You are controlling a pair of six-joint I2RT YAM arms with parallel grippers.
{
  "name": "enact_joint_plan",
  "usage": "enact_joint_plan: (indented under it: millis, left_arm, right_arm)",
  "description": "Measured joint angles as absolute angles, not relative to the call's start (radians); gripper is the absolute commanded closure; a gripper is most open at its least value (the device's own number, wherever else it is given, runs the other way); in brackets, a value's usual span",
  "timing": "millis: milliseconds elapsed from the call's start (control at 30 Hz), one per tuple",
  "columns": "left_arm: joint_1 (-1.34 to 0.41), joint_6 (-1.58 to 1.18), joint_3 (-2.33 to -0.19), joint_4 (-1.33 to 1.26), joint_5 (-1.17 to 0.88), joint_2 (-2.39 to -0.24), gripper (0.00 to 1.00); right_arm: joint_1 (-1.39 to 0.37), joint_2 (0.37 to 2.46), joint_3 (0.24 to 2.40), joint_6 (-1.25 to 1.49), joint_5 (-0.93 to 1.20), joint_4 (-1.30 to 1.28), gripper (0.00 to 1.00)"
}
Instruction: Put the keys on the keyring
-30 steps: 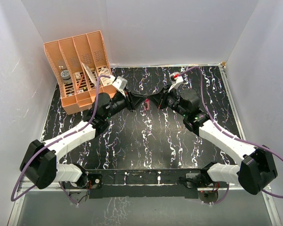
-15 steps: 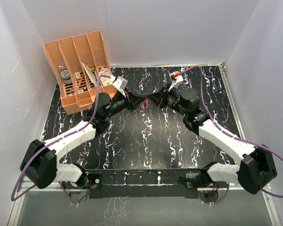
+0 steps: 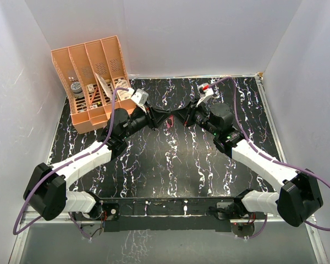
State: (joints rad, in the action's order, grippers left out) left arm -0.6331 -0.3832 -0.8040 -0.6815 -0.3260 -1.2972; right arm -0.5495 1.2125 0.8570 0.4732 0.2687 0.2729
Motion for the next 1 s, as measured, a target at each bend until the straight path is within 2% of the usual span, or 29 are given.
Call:
enact_joint_plan:
  millis: [167,400,433,533,767,800,867,1000]
  left_arm:
    - [-0.633,-0.384,-0.804,-0.685,-0.326,-1.297,0.88]
    - [-0.633,-0.386,-0.804,-0.696,-0.326,-1.297,0.84]
    - [-0.633,-0.386,-0.804,-0.697,-0.326,-1.297,0.86]
    - [-0.633,-0.387,-0.804,-0.700,-0.325,-1.297,1.00]
    - [-0.633,-0.388,-0.804,-0.702,-0.326,-1.297,1.00]
    - [-0.633,-0.389,-0.804,-0.702,-0.326,-1.297,1.00]
    - [-0.633,-0.389,-0.804,-0.702,-0.326,-1.297,1.00]
    - [-0.633,-0.394,-0.809,-0.682,-0.308,-1.295,1.00]
  right_arm:
    - [-0.550,1.213,0.857,0.474,0.270,0.273,1.00]
    - [-0.550,1.213,0.857,0.474,0.278,0.274,1.00]
    - [-0.550,1.213,0.857,0.474,0.280,0.274,1.00]
    - [-0.550,1.213,0.857,0.474,0.281,0.274,1.00]
    - [-0.550,1.213,0.857,0.474,0.284,0.275,1.00]
    - [-0.550,1.213,0.857,0.474,0.284,0.275,0.95]
    - [-0.550,1.213,0.857,0.474,0.284,0.275,0.72]
    - [-0.543,1.213,0.857,0.464,0.258,0.260,0.52]
